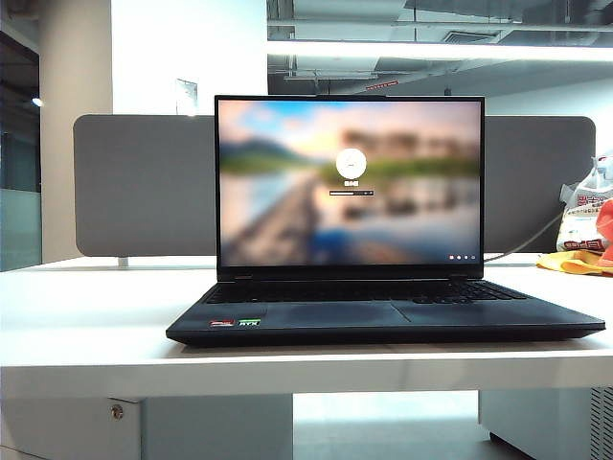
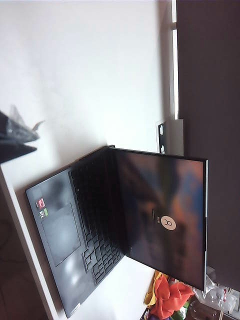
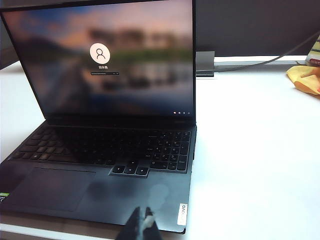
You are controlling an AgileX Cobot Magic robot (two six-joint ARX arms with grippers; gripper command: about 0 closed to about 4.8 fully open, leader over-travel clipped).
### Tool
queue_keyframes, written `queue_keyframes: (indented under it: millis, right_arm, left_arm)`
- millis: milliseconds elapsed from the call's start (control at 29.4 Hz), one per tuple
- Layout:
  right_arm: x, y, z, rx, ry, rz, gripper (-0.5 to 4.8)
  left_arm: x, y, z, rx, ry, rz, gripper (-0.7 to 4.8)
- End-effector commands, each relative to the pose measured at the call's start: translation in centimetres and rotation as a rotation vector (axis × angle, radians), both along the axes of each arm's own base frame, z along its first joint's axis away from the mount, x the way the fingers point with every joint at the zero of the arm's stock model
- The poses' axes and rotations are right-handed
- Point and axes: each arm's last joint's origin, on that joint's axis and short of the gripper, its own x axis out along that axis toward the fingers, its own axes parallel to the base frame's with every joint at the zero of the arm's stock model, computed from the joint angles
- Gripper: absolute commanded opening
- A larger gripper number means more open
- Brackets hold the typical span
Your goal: Open the lid of the laptop and use the keypad to enter the password "123".
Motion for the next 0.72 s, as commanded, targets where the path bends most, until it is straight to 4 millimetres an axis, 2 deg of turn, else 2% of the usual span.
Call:
queue_keyframes:
  millis: [34, 170, 341, 545, 715]
  right_arm:
    - [0.0, 0.0, 0.3, 0.006, -0.016, 0.001, -0.09]
    - [0.0, 0.0, 0.3, 0.006, -0.016, 0.001, -0.09]
    - [0.0, 0.0, 0.3, 0.006, -0.016, 0.001, -0.09]
    - [0.0, 0.0, 0.3, 0.006, -0.017, 0.001, -0.08]
    - [0.0, 0.0, 0.3, 0.006, -0.017, 0.001, -0.09]
  left_arm:
    - [0.0, 0.0, 0.1, 0.019, -0.015, 0.03, -0.05]
    - [1.1, -0.8, -0.3, -0.03, -0.071, 0.174, -0.05]
    - [4.3, -1.5, -3.0, -0.084, -0.15, 0.411, -0.05]
    - [7.2, -1.4, -7.3, -0.091, -0.175, 0.434, -0.06]
    - [8.3, -0.9, -10.4, -0.073, -0.142, 0.499, -0.05]
